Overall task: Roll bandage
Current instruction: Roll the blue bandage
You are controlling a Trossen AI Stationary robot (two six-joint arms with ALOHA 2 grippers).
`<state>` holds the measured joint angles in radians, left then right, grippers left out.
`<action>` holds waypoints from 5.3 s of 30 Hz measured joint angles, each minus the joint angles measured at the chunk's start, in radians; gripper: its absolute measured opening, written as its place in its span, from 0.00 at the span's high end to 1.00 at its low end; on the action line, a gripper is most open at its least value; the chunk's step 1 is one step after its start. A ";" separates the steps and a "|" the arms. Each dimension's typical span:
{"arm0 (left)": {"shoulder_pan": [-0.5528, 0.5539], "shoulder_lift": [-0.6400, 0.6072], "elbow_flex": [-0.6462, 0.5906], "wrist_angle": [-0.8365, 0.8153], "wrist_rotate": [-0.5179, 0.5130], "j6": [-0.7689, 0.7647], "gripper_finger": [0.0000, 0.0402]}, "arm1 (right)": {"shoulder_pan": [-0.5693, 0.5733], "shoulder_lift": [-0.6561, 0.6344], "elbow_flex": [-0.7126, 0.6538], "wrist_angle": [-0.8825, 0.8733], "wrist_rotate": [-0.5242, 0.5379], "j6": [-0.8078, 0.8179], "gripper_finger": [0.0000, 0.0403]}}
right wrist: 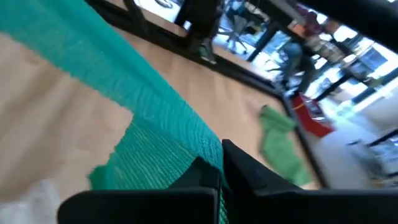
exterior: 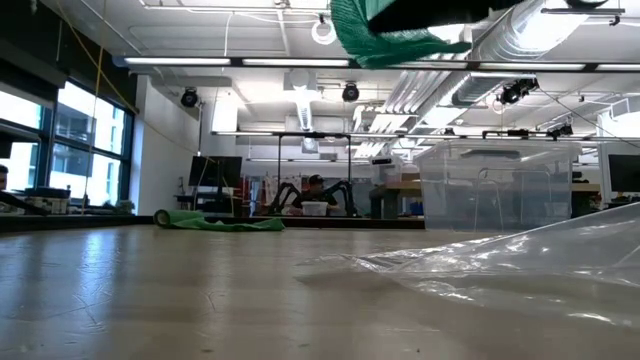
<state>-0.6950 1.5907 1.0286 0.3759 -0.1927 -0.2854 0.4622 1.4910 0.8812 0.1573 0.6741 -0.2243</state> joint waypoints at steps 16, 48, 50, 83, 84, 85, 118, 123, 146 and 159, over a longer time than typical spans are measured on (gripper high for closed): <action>0.086 -0.040 0.000 0.012 -0.283 0.325 0.99 | 0.167 0.009 -0.069 0.207 -0.137 0.231 1.00; 0.177 -0.042 0.001 -0.194 -0.367 0.426 0.99 | 0.145 0.009 0.060 0.346 -0.352 0.410 1.00; 0.177 -0.042 0.001 -0.201 -0.365 0.416 0.99 | 0.140 0.009 0.060 0.391 -0.351 0.404 0.98; 0.164 -0.040 -0.002 -0.225 -0.282 0.320 0.50 | 0.069 0.004 0.061 0.474 -0.218 0.373 0.74; 0.164 -0.040 -0.002 -0.229 -0.288 0.317 0.49 | 0.068 0.004 0.061 0.461 -0.208 0.373 0.74; 0.165 -0.040 -0.002 -0.237 -0.292 0.315 0.49 | 0.067 0.004 0.061 0.450 -0.204 0.373 0.74; 0.128 -0.077 -0.027 -0.940 -0.720 -0.118 0.49 | -0.365 0.130 -0.128 0.382 -0.492 0.533 0.74; 0.115 -0.074 -0.113 -0.709 -0.703 -0.074 0.49 | -0.279 0.190 -0.217 0.382 -0.512 0.728 0.74; 0.689 -0.074 -0.230 -0.268 -0.110 0.092 0.49 | -0.455 -0.029 -0.299 0.036 -1.191 0.612 0.47; 0.841 0.012 -0.230 -0.264 0.188 0.106 0.49 | -0.806 0.087 -0.064 -0.078 -0.981 -0.136 0.47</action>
<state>0.1463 1.6026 0.7990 0.1120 -0.0046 -0.1791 -0.3434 1.5784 0.8168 0.0789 -0.3071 -0.3607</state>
